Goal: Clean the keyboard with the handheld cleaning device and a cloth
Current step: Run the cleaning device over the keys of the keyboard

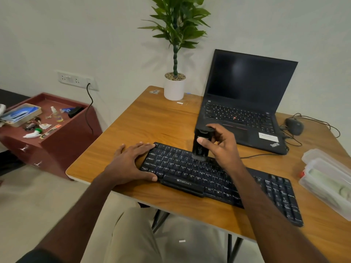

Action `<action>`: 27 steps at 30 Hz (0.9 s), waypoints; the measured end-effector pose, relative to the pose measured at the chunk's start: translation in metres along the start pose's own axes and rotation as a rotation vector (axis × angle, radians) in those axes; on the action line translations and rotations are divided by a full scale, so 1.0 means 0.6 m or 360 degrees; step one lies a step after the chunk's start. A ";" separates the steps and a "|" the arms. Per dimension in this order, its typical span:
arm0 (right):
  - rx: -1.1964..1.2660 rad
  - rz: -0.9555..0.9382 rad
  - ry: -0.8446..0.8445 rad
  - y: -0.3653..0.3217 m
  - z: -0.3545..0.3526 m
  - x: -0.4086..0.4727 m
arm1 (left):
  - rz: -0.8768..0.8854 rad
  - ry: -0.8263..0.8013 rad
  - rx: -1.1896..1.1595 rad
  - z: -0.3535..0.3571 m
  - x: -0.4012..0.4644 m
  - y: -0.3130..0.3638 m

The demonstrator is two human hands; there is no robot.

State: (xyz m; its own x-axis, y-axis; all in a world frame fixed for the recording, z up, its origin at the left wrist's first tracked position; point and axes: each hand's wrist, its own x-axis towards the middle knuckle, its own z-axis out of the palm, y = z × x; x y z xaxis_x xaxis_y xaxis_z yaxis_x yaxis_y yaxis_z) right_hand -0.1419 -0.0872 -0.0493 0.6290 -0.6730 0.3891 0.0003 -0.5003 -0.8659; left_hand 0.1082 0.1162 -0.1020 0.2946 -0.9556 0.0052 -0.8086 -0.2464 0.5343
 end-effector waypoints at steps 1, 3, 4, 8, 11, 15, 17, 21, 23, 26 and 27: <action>0.0004 -0.0014 0.0005 -0.004 0.009 0.001 | -0.0002 -0.0003 0.0000 0.000 0.000 0.000; 0.0004 -0.0007 -0.0070 -0.007 0.029 0.000 | -0.0007 -0.0008 -0.0001 0.000 0.000 0.001; -0.0021 -0.0007 -0.0113 -0.006 0.038 -0.004 | -0.0009 -0.0008 -0.0004 0.000 0.000 0.001; 0.0017 0.0077 -0.0136 0.010 0.015 -0.016 | -0.0012 -0.0010 -0.0003 -0.001 -0.001 0.002; -0.0019 0.0070 -0.0160 0.019 -0.031 -0.025 | -0.0011 -0.0014 0.0013 0.001 0.000 0.001; 0.0017 0.0033 -0.0039 0.017 -0.048 -0.022 | 0.0013 0.0006 0.0039 0.001 -0.001 0.005; 0.0030 -0.0048 0.0030 0.009 -0.033 -0.018 | 0.0037 0.0036 0.0054 0.004 -0.006 0.010; -0.0027 -0.0036 -0.0027 0.008 0.007 -0.017 | 0.0131 0.0230 0.0279 0.024 -0.016 0.037; -0.0048 -0.0023 -0.0045 0.013 0.020 -0.020 | 0.0186 0.0352 0.0396 0.040 -0.019 0.076; -0.0047 -0.0024 0.0009 0.011 0.015 -0.024 | 0.0309 0.0390 0.0537 0.071 -0.013 0.146; -0.0072 -0.0024 0.0020 0.011 0.007 -0.026 | 0.0325 0.0383 0.0577 0.081 -0.008 0.161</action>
State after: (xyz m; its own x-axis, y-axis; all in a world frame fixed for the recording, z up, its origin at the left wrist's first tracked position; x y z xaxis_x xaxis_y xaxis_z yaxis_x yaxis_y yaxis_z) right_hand -0.1485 -0.0777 -0.0622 0.6194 -0.6719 0.4061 -0.0257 -0.5343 -0.8449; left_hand 0.0039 0.0894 -0.0916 0.1859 -0.9363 0.2979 -0.9751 -0.1387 0.1728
